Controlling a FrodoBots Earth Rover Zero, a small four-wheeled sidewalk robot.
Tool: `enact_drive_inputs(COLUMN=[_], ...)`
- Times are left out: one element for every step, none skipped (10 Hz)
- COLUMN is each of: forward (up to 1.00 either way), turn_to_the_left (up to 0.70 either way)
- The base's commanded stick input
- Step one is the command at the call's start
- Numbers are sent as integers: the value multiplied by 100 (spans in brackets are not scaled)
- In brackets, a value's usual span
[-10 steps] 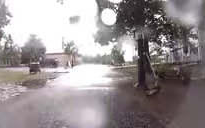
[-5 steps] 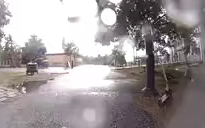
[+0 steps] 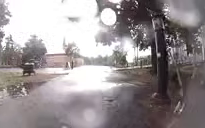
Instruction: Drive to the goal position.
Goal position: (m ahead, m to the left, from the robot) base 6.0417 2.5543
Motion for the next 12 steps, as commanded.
enact_drive_inputs(forward=[85, 85, 85, 85, 85, 85, 85, 85, 85, 85, 85, 85], turn_to_the_left=[0, 0, 0, 0, 0, 0, 0, 0, 0, 0, 0, 0])
